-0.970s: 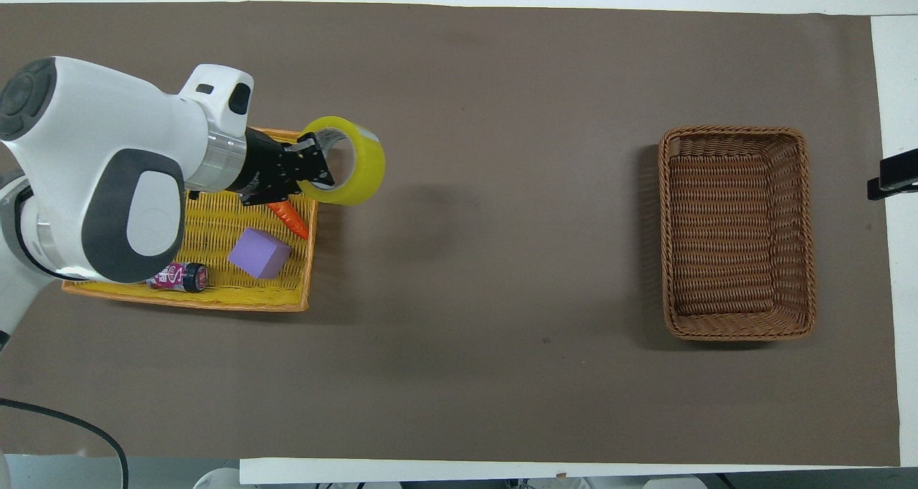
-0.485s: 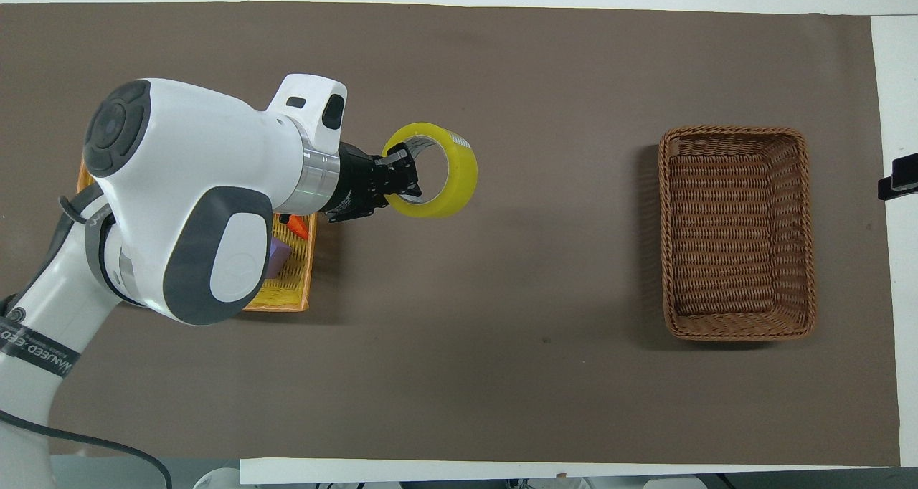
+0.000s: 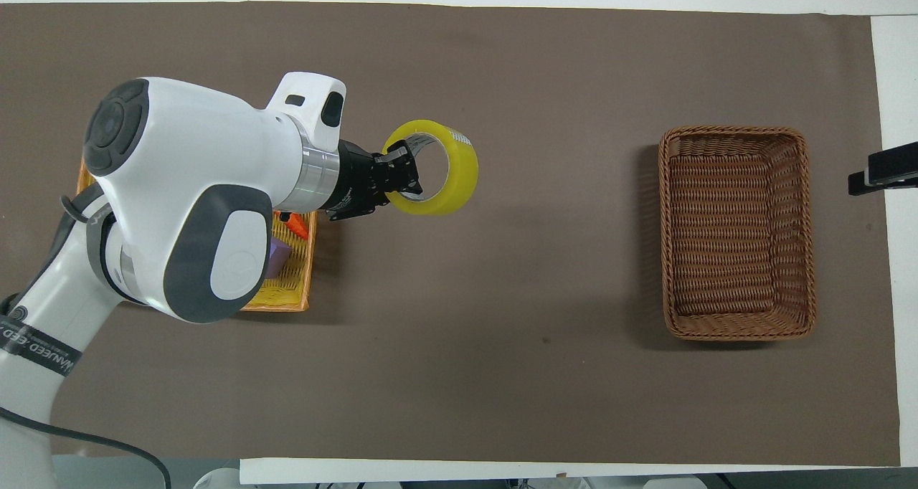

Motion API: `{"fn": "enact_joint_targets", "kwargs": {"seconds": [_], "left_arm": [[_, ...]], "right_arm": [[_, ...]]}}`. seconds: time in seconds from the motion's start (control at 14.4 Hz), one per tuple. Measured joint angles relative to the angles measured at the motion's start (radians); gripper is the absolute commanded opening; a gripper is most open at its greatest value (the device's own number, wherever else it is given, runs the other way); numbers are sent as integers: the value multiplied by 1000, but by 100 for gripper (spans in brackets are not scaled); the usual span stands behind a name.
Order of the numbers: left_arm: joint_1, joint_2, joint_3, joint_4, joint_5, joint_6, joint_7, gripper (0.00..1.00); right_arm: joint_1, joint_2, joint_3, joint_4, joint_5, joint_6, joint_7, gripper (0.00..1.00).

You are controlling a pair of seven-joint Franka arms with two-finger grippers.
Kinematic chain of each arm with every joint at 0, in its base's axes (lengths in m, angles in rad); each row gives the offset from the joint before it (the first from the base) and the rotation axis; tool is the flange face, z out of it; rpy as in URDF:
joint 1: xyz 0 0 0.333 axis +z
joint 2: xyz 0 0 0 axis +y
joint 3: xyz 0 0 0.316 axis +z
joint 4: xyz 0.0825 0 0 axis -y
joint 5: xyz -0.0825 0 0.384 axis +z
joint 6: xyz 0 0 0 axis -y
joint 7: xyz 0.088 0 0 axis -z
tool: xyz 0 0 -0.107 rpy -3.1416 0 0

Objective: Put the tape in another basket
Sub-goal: 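Lift the tape roll with the left gripper toward the table center, then hold the tape with the left gripper while the right gripper grasps it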

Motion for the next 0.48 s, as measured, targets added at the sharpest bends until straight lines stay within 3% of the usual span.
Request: {"fn": "enact_joint_targets", "kwargs": {"seconds": [0.28, 0.48], "left_arm": [[-2, 1, 0, 15, -2, 2, 0, 0], [-2, 1, 1, 16, -2, 2, 0, 0]], "right_arm": [[-8, 0, -1, -14, 286, 6, -23, 100], [8, 0, 31, -28, 407, 69, -36, 100]]}}
